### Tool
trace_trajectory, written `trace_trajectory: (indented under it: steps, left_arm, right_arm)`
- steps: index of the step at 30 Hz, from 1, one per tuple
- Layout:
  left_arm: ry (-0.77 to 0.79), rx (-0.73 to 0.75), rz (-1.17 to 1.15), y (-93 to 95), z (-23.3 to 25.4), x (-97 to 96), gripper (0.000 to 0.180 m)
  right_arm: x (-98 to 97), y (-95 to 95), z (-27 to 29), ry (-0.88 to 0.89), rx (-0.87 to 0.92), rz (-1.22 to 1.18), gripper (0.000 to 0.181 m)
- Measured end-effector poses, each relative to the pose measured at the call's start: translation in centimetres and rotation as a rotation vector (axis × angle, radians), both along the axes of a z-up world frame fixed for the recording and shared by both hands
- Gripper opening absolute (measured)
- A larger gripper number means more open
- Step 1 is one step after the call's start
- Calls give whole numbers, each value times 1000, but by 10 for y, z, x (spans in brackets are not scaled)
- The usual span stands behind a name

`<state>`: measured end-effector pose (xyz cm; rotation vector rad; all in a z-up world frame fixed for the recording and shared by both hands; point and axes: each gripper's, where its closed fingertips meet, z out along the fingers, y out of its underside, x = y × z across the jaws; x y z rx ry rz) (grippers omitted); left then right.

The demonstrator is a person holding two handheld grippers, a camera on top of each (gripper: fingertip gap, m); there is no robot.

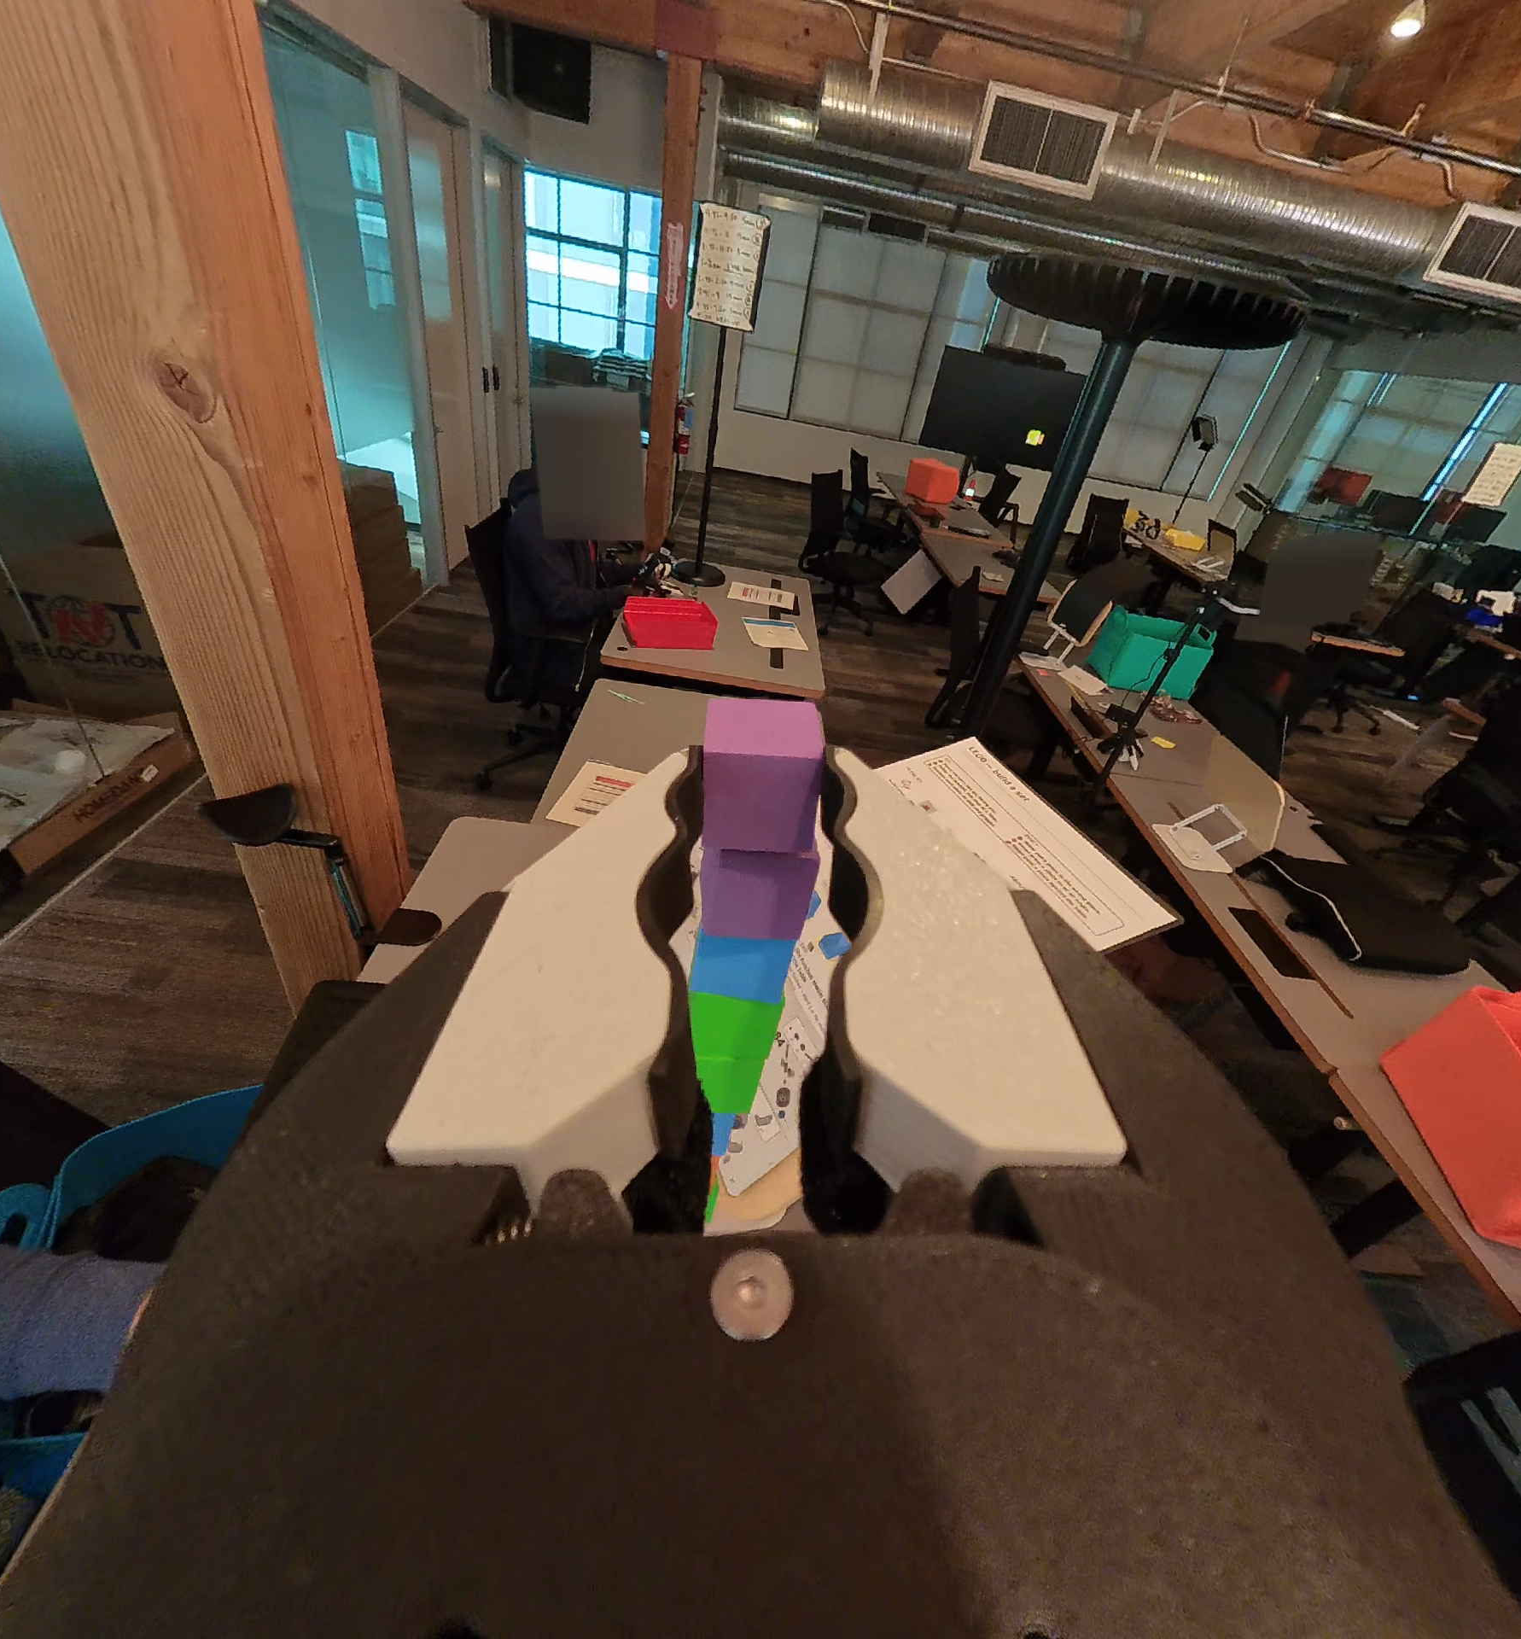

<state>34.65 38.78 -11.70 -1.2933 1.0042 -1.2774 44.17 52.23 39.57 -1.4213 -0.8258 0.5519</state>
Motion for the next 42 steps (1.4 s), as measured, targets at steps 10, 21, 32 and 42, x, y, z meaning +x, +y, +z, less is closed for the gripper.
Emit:
trace_trajectory:
  steps: [10, 21, 32, 42]
  left_arm:
    - [1, -6, -8, -1, -1, 0, 3]
    - [-3, -9, -11, 0, -1, 0, 3]
    - [-20, -11, -10, 0, 2, -3, 4]
    - [-13, 0, 3, -1, 3, -4, 4]
  right_arm:
    - [0, 2, -4, 20, -38, 19, 29]
    - [24, -29, 9, 74, 51, -56, 58]
    - [31, -130, -117, -298, 22, -144, 51]
    - [42, -206, -370, -727, -329, -29, 49]
